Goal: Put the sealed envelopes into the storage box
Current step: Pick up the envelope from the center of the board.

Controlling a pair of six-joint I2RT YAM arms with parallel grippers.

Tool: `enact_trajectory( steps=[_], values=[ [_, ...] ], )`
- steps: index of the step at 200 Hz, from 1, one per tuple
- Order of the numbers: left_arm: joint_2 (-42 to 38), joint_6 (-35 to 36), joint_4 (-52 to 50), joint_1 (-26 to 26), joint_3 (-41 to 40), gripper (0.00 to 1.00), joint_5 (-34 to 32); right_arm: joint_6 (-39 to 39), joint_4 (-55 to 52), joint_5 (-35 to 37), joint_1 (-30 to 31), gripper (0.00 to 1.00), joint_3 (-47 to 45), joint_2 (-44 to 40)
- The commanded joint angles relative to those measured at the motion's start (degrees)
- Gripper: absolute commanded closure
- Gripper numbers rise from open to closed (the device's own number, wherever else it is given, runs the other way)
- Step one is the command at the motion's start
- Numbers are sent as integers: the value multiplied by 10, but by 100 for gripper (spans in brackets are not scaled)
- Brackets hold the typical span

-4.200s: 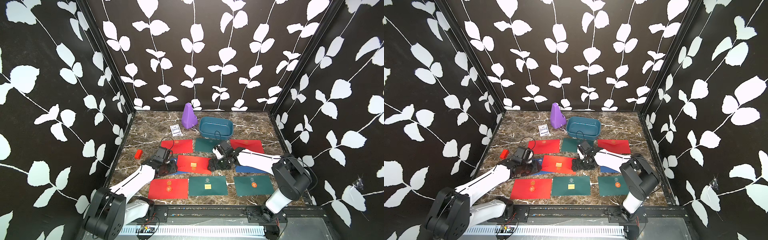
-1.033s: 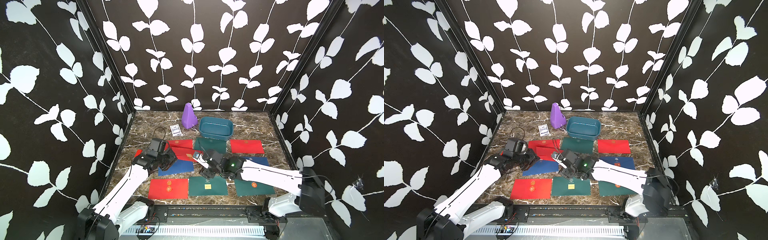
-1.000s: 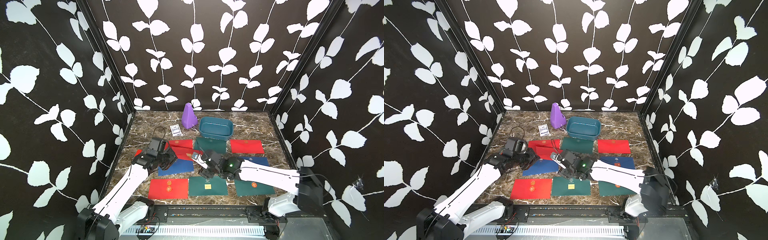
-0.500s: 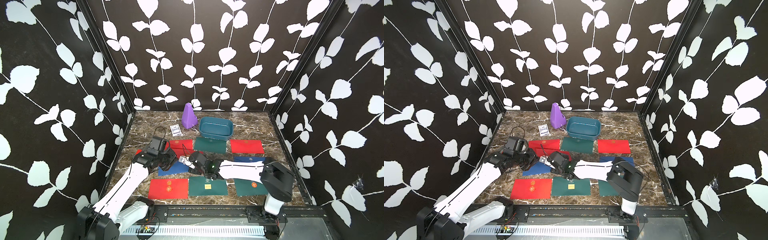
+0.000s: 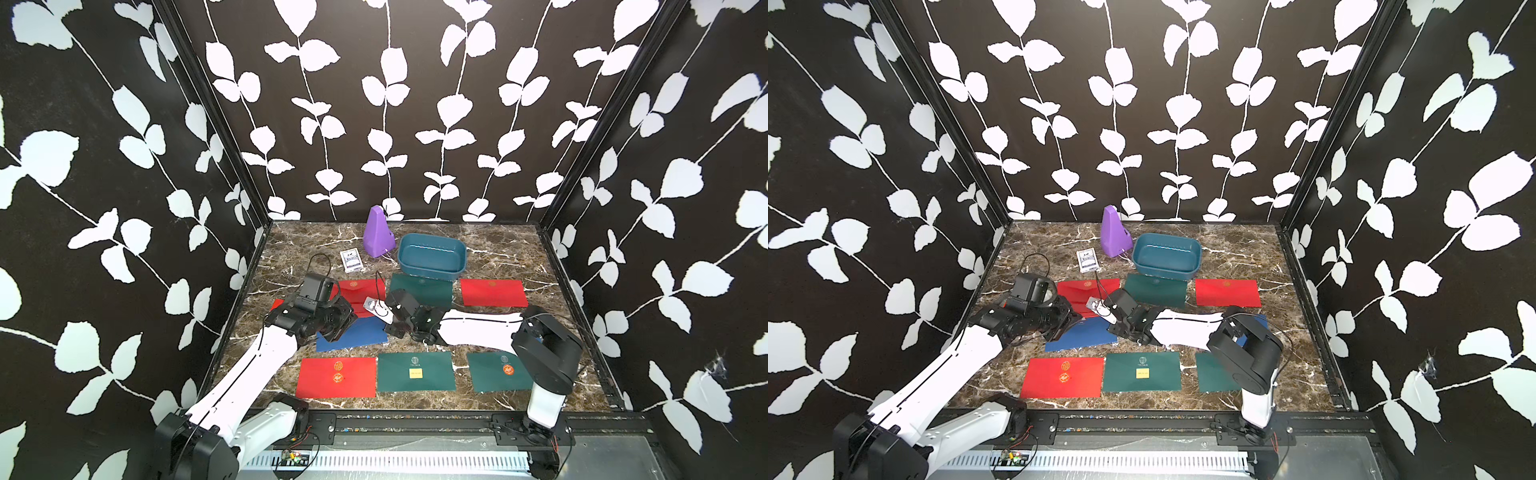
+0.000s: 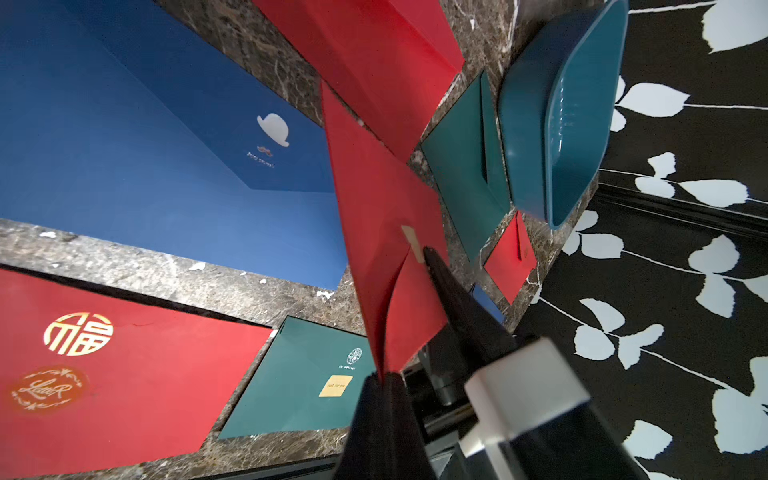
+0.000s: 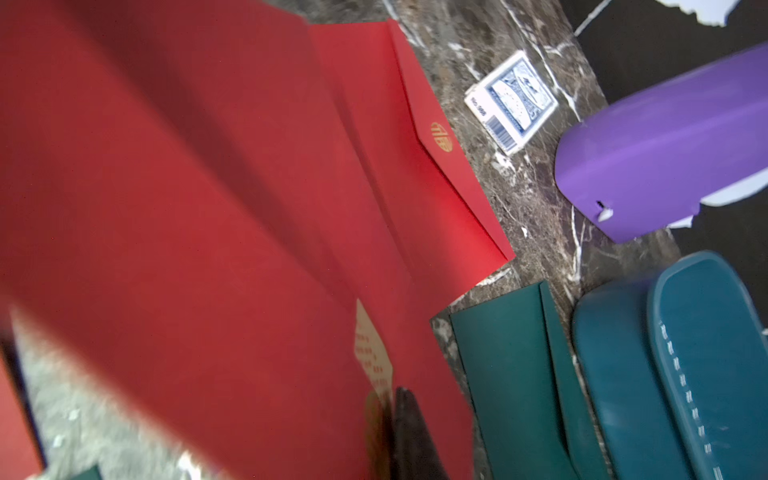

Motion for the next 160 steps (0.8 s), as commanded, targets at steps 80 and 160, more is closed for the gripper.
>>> enact_trajectory(
  steps=[80, 160],
  values=[
    [161, 265, -98, -2, 232, 47, -161, 65, -321, 12, -3, 94, -14, -209],
    [363, 304, -53, -62, 373, 46, -163, 177, -400, 85, -104, 100, -21, -320]
  ],
)
